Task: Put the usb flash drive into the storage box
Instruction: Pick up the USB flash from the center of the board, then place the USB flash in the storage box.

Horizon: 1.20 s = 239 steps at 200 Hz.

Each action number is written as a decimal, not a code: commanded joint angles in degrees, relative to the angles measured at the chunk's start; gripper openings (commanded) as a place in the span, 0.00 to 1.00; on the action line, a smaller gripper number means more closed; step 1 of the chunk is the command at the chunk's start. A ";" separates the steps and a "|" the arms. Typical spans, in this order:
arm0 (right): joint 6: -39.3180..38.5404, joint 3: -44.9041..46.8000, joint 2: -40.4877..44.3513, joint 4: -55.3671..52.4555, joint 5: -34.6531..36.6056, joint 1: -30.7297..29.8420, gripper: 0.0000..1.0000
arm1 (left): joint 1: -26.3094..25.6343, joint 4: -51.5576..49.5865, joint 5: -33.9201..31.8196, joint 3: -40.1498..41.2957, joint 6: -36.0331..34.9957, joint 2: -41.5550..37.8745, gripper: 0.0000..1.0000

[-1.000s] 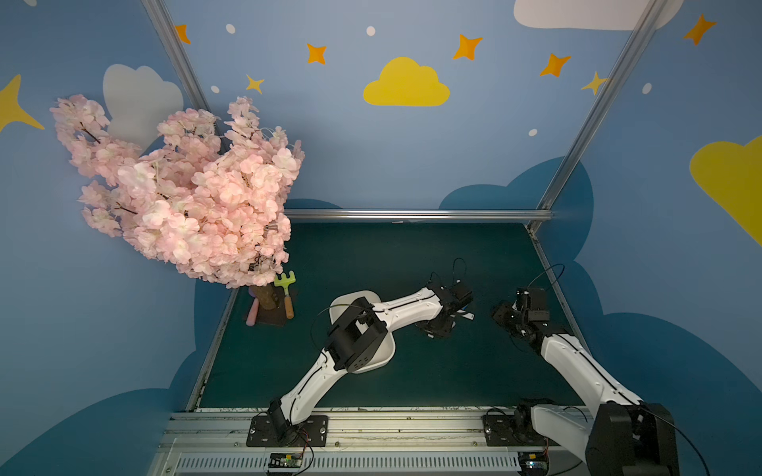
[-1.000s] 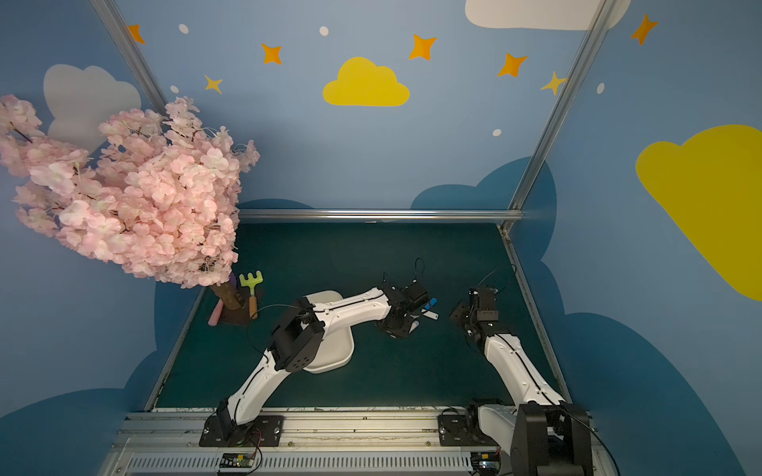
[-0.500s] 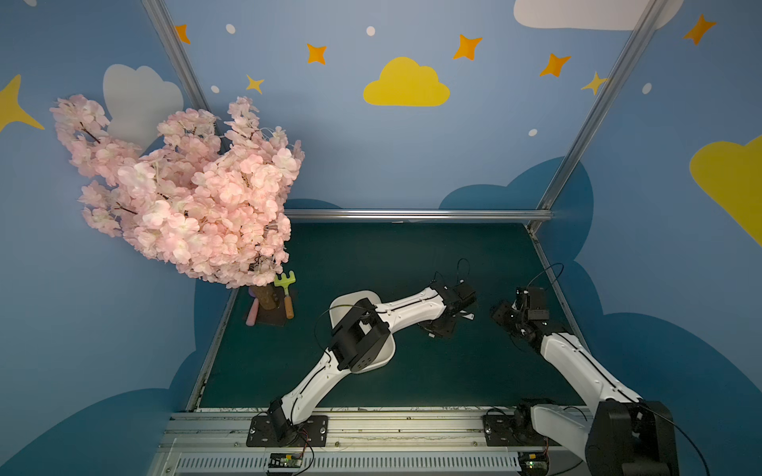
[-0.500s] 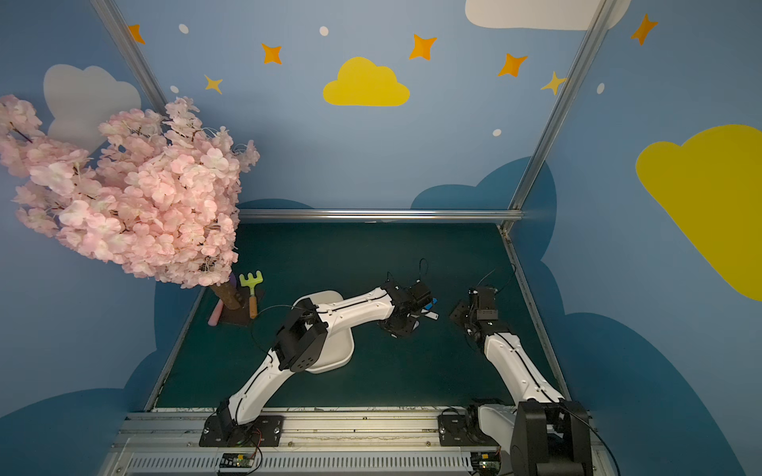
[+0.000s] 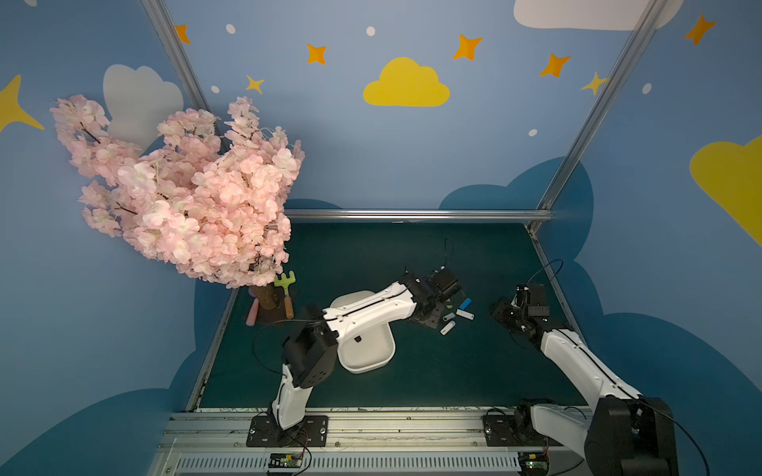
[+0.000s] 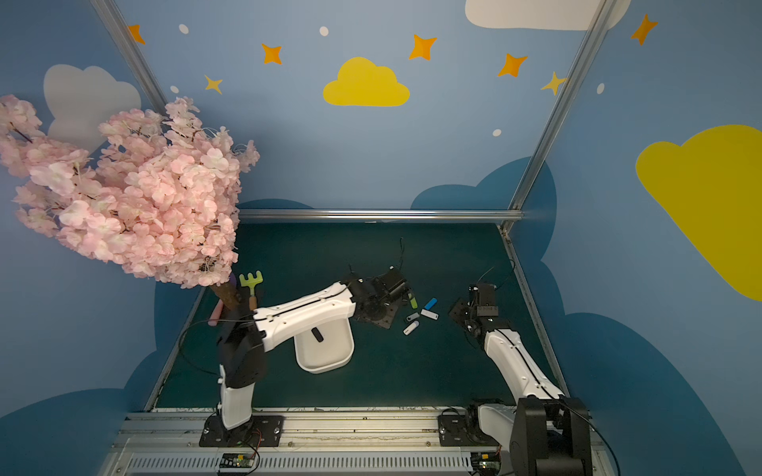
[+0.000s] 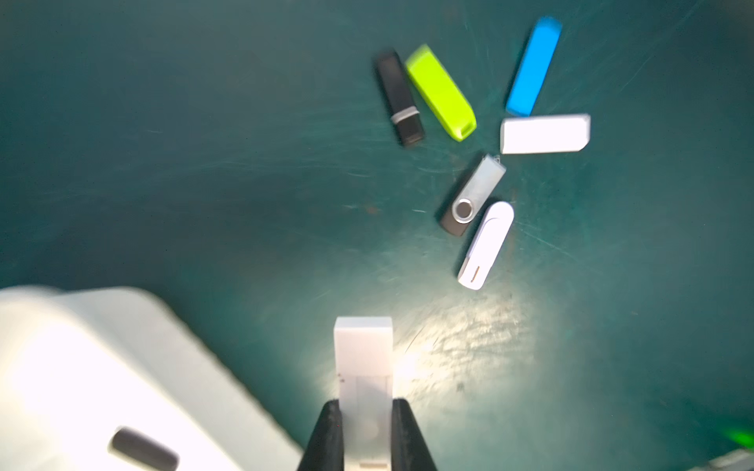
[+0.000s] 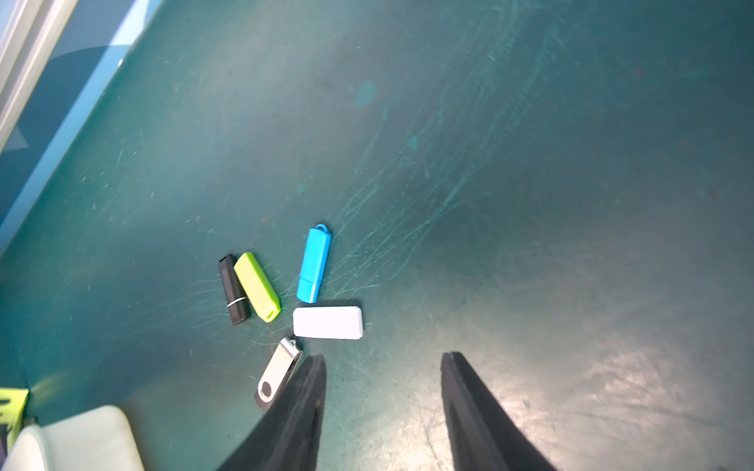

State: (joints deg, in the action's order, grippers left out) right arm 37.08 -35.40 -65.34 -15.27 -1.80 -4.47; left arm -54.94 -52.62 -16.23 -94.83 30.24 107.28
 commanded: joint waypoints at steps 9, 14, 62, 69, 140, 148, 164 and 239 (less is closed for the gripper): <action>-4.47 -2.82 -2.55 -1.47 -5.99 -0.01 0.50 | 5.60 0.61 -3.94 15.36 2.17 -11.51 0.11; -4.71 -2.83 -3.12 -1.62 -6.50 -0.01 0.50 | 6.49 1.32 -3.78 18.13 2.58 -13.82 0.11; -6.54 -5.32 -6.22 -1.74 -8.57 -1.78 0.50 | 13.73 11.26 1.01 34.09 2.93 -22.43 0.16; -7.42 -5.70 -6.57 -1.88 -8.94 -2.23 0.50 | 14.52 12.68 1.69 34.48 2.53 -21.56 0.16; -10.31 -7.18 -7.96 -3.45 -6.84 -5.64 0.49 | 19.35 18.08 8.96 30.65 1.14 -7.24 0.16; -10.56 -7.24 -8.11 -3.45 -6.52 -6.06 0.49 | 19.48 18.33 8.80 30.38 1.11 -6.59 0.16; -11.10 -7.72 -8.59 -3.79 -5.85 -6.79 0.49 | 19.85 18.44 9.35 30.15 0.97 -5.75 0.20; -14.18 -13.89 -16.12 -11.13 -4.09 -10.18 0.48 | 19.68 10.73 8.52 29.79 -0.36 -18.58 0.53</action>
State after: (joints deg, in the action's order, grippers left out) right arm 25.10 -45.93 -78.08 -21.56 -6.55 -13.72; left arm -35.24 -37.23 -7.53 -64.01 31.00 96.20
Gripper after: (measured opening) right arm 0.481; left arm 0.526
